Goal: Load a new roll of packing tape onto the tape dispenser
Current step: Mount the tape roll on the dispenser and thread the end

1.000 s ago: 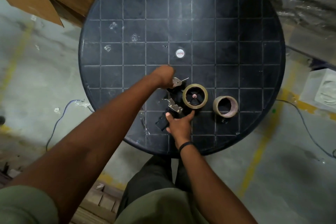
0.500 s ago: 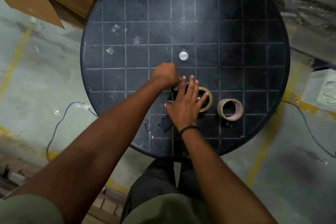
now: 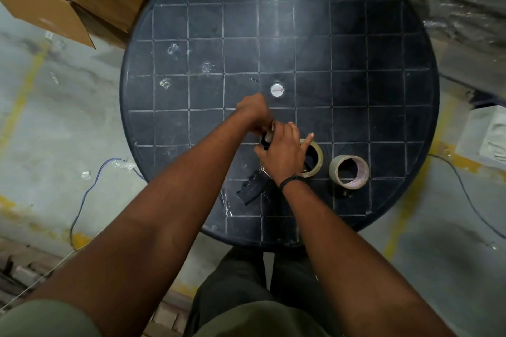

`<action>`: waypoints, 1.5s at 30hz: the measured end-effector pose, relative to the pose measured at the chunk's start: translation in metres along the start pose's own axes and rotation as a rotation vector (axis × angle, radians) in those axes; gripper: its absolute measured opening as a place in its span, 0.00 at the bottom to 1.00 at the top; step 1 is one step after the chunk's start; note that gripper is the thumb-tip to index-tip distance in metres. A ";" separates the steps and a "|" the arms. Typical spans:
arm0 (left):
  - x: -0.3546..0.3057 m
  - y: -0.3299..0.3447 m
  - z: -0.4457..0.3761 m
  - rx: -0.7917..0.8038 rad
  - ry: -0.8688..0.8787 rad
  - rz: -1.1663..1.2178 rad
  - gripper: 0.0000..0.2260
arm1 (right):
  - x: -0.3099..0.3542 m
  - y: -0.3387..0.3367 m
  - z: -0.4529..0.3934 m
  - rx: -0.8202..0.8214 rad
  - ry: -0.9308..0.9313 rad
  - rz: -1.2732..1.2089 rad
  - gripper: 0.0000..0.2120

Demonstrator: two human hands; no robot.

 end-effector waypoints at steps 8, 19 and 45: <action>0.002 0.011 0.002 0.034 0.126 -0.102 0.11 | 0.005 -0.016 0.056 -0.184 0.103 -0.311 0.29; -0.021 0.025 0.021 0.001 0.308 -0.520 0.18 | 0.000 0.053 0.104 0.305 1.046 -1.563 0.45; 0.117 -0.060 0.026 -0.323 0.029 0.597 0.28 | 0.041 -0.038 0.000 0.479 0.372 -1.307 0.09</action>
Point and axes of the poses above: each hand's wrist, its own z-axis away from the middle knuckle, its own y-axis out of the palm, x = y × z, the point moved 4 cm from there along -z, towards the middle knuckle, and after that the axes turned 4 degrees about x, right-handed, at the moved point
